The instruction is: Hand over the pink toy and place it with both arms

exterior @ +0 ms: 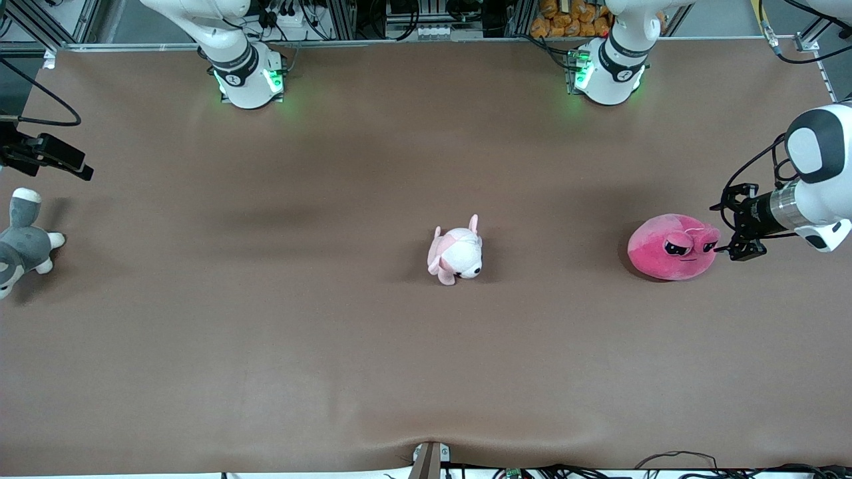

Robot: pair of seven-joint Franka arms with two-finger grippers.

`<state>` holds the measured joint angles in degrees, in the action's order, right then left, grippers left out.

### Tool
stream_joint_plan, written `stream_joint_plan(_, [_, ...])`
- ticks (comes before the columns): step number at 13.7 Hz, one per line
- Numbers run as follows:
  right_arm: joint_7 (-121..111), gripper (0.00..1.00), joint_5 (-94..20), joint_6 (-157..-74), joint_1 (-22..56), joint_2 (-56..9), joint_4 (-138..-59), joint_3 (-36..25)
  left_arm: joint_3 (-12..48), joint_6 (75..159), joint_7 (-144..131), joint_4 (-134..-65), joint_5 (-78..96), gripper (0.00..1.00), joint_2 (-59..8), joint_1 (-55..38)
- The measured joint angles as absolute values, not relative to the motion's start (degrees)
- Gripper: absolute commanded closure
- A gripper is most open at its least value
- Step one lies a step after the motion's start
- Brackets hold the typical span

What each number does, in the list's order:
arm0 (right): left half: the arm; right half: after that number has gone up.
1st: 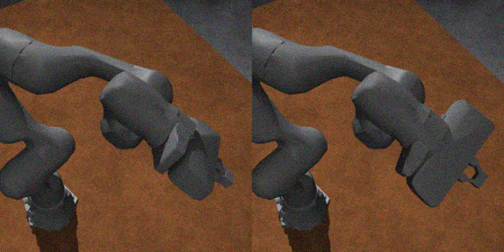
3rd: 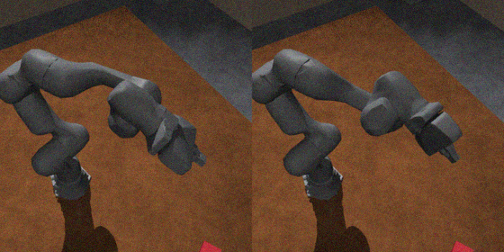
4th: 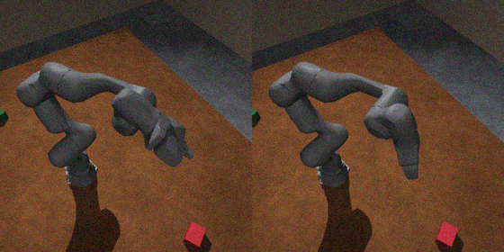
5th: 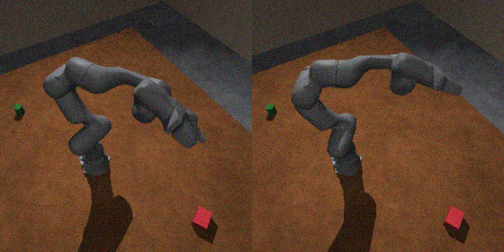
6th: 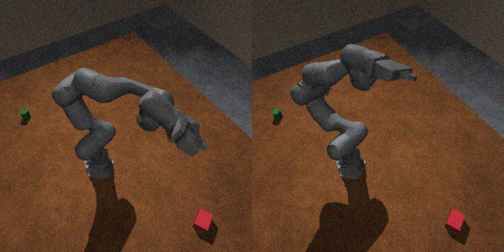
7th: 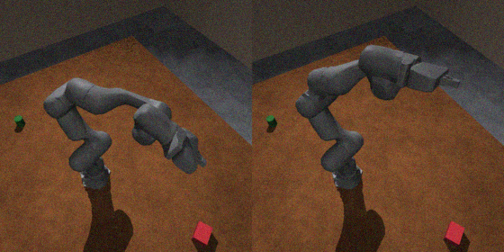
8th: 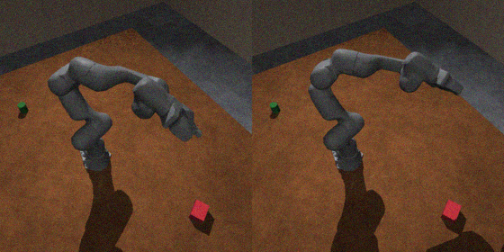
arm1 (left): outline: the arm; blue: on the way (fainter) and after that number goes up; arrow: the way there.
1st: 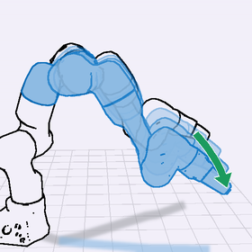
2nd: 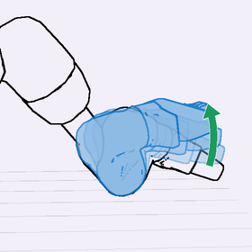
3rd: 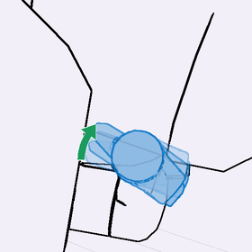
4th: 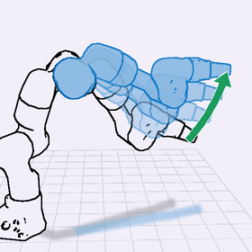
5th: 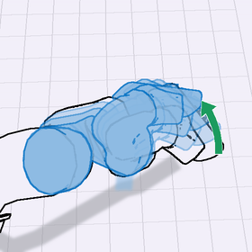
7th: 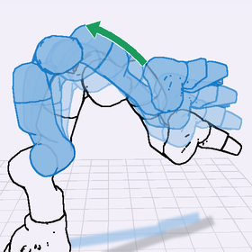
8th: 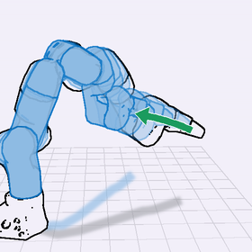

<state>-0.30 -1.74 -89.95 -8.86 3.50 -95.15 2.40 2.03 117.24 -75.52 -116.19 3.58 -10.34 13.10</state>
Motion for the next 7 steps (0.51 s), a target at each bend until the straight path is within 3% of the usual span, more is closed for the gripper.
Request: stream_joint_plan(7, [-0.3, 0.0, -1.7, -89.9, -8.8, 1.9, -95.1, 2.3, 2.2, 120.1, -75.5, -116.6, 3.6, 0.0, -12.7, 12.7])
